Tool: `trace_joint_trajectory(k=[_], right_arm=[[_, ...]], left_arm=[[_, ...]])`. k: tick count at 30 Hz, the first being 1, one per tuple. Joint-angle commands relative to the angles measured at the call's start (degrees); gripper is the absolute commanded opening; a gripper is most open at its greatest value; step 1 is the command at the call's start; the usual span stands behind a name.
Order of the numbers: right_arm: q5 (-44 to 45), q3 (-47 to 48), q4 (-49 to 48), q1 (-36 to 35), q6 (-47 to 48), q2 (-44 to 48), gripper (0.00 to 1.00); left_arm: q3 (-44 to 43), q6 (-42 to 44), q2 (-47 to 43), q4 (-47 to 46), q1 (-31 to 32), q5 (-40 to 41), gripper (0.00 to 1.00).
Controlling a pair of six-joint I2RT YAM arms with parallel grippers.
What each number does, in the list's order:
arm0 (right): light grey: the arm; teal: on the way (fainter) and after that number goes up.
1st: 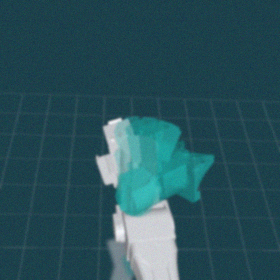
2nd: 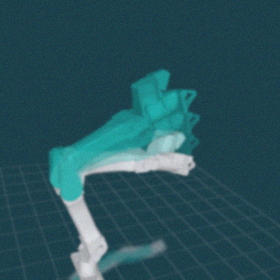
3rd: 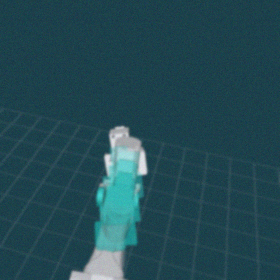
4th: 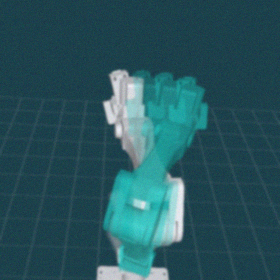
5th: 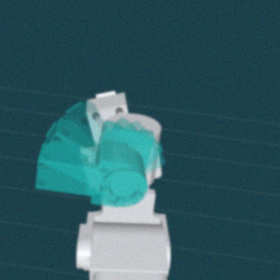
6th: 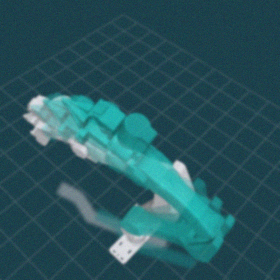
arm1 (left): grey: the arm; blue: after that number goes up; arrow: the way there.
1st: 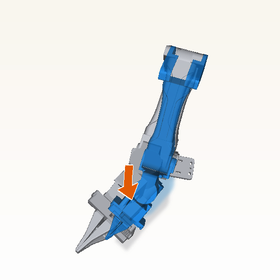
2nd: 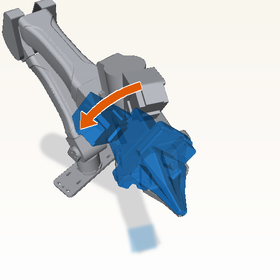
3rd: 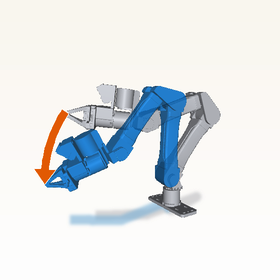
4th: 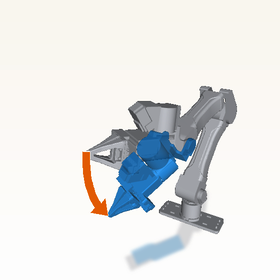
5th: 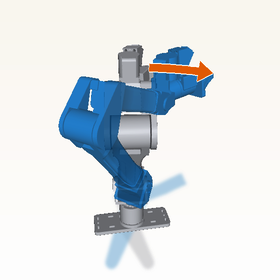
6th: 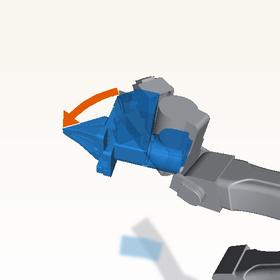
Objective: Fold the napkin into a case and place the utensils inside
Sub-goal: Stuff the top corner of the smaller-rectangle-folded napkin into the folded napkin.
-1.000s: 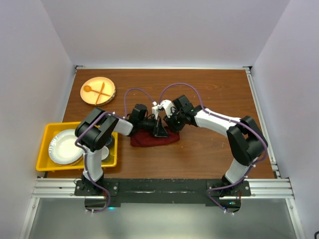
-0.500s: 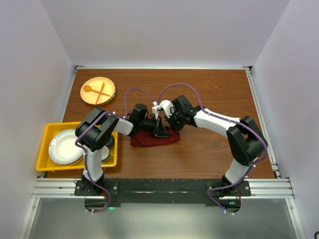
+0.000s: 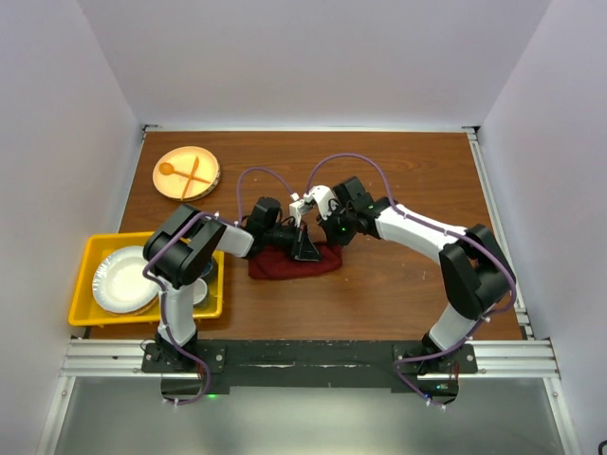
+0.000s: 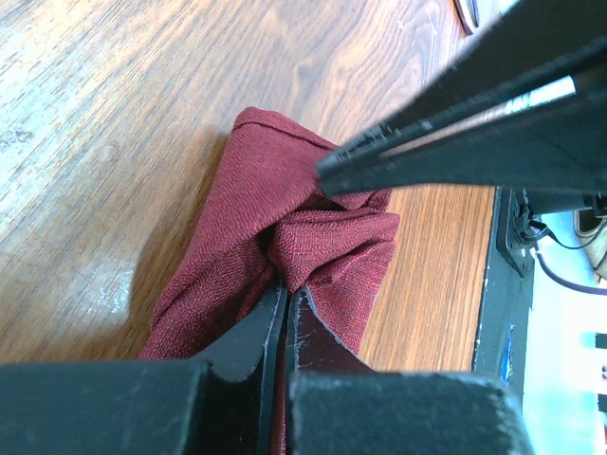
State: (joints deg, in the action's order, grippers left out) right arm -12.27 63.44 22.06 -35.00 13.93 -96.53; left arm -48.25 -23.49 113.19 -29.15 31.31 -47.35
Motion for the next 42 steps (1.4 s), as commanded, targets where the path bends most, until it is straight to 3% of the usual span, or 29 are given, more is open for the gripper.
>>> trace_joint_trajectory(k=[1, 17, 42], right_arm=[[-4.25, 1.69, -0.44, 0.11, -0.84, 3.19, 0.0], [-4.78, -0.51, -0.88, -0.06, 2.76, 1.35, 0.0], [-6.18, -1.3, -1.85, -0.06, 3.82, 2.22, 0.0]], left_arm=[[-0.09, 1.51, 3.01, 7.7, 0.16, 5.69, 0.0], [-1.85, -4.29, -5.08, 6.56, 0.42, 1.39, 0.0], [-5.98, -8.07, -1.75, 4.19, 0.6, 0.06, 0.0]])
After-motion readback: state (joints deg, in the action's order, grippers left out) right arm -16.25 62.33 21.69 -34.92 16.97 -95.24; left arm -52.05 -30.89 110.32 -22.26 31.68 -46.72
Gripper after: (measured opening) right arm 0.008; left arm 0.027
